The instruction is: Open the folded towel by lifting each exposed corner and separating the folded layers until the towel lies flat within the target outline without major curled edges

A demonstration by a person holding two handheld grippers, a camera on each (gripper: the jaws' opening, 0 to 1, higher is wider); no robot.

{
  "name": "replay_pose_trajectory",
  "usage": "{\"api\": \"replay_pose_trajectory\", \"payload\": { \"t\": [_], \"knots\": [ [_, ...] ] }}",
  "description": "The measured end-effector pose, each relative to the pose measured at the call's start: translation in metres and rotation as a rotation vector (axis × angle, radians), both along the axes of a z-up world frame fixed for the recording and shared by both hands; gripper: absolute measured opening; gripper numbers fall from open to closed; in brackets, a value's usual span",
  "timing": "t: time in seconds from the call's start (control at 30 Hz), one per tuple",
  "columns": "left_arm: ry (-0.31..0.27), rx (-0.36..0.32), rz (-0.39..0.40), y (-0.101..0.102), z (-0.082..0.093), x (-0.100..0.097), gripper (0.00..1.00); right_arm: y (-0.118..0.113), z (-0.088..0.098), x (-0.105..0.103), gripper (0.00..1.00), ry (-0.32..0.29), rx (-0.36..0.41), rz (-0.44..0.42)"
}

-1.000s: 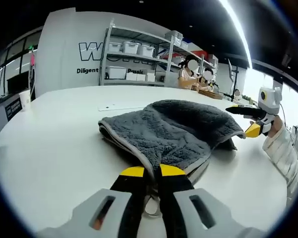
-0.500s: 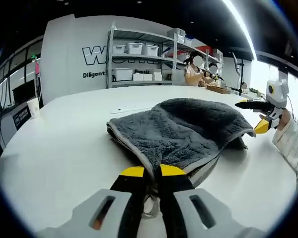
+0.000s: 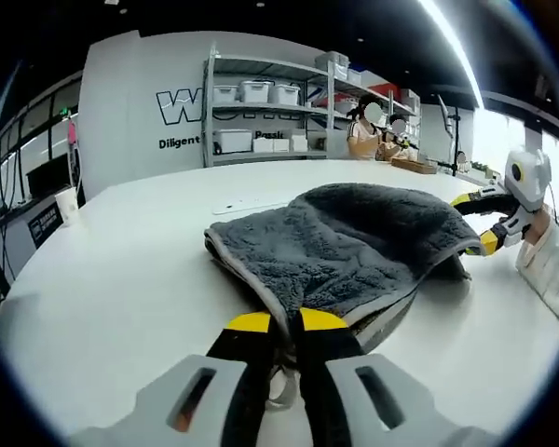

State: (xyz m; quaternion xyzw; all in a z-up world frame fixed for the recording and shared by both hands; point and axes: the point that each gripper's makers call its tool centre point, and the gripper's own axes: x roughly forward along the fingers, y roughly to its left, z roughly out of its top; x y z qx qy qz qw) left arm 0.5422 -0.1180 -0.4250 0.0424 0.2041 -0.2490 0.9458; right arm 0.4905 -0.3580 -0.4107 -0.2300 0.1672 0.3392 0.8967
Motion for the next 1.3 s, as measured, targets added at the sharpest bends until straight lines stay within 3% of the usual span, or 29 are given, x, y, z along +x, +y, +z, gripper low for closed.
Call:
{"api": "replay_pose_trajectory", "payload": {
  "t": [0.33,0.47,0.67,0.8,1.3],
  "knots": [
    [-0.001,0.007,0.0,-0.001,0.0,-0.001,0.08,0.002,-0.005,0.0,0.2,-0.032,-0.09,0.029],
    [-0.002,0.011,0.0,-0.001,0.0,-0.001,0.08,0.007,-0.003,-0.002,0.01,-0.048,-0.088,0.058],
    [-0.001,0.01,0.001,-0.001,0.0,-0.001,0.08,0.007,-0.006,-0.001,0.0,-0.057,-0.11,0.063],
    [-0.002,0.014,0.001,-0.001,0.0,-0.001,0.08,0.006,-0.001,0.0,0.0,-0.061,-0.078,0.052],
    [-0.006,0.029,-0.006,-0.001,0.0,-0.002,0.07,-0.031,0.045,0.018,0.0,-0.16,0.187,-0.153]
  ]
}}
